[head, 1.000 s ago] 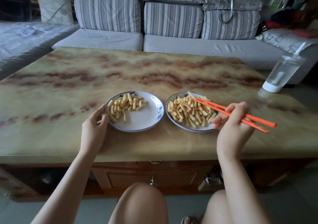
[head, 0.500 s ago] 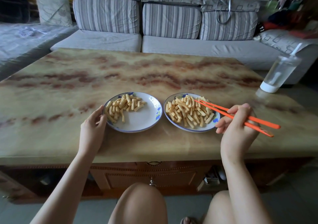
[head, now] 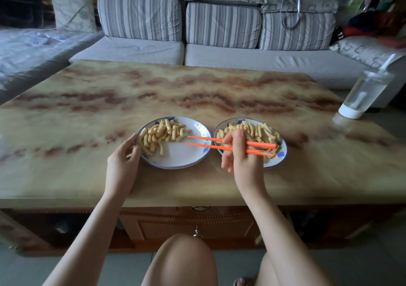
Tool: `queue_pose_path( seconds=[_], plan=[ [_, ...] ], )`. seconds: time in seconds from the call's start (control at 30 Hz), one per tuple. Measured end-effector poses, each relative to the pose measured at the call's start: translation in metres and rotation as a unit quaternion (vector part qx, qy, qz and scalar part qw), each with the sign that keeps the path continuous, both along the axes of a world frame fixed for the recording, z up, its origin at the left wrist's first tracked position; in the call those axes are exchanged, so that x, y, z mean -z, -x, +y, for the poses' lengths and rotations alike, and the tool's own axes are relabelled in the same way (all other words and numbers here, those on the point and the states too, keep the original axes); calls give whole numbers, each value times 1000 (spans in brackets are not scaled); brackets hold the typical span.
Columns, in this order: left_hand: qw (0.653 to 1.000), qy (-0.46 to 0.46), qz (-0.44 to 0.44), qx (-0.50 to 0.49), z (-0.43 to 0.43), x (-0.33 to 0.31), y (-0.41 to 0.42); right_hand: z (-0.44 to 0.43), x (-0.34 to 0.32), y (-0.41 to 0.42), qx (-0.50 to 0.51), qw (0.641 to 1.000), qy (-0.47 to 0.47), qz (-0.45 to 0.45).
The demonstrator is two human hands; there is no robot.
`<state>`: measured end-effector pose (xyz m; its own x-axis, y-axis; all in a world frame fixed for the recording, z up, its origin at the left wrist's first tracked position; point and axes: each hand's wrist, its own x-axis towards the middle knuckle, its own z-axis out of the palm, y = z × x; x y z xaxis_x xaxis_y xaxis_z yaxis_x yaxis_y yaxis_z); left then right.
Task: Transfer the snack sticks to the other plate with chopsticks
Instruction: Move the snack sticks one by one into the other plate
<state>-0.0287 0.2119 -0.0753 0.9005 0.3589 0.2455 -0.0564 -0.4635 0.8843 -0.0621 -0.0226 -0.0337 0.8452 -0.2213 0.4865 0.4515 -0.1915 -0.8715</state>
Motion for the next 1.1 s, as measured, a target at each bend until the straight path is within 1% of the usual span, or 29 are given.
queue_pose_path(
  seconds=[0.27,0.47,0.63,0.97,1.1],
  plan=[
    [1000,1,-3,0,0,0,0,11,5,-15,4,1000,1,10],
    [1000,3,0,-4,-2,-2,0,15,6,-22,-6,998,-44,43],
    [1000,-4,-2,-5,-1,-1,0,18,7,-20,-14,997,-52,51],
    [1000,-6,-6,-5,-1,-1,0,0,-10,3,49,989,-138,5],
    [1000,-5,-6,-4,-2,-1,0,-17,-17,9,115,977,-181,-20]
  ],
)
